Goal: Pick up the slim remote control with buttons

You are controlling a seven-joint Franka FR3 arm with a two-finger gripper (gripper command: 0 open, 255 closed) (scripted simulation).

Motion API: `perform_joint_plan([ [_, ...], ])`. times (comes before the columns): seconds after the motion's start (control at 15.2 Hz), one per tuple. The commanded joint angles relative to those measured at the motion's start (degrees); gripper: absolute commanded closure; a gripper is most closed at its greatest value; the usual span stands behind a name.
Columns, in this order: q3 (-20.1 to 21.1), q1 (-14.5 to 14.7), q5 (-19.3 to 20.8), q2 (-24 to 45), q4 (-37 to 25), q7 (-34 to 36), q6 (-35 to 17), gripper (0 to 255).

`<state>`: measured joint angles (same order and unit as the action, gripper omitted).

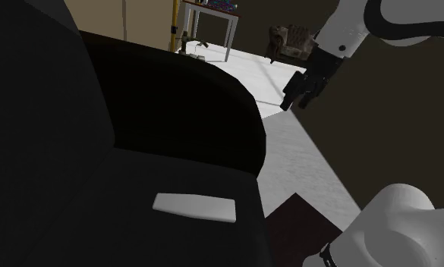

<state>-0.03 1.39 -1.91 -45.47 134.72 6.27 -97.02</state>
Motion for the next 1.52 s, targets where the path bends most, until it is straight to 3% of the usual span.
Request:
perform_joint_plan([
  [0.0, 0.0, 0.0, 0.0, 0.0, 0.0, 0.0, 0.0, 0],
  [1.45, 14.1, 17.3, -3.5, 26.2, 1.8, -14.6, -21.1, 0],
])
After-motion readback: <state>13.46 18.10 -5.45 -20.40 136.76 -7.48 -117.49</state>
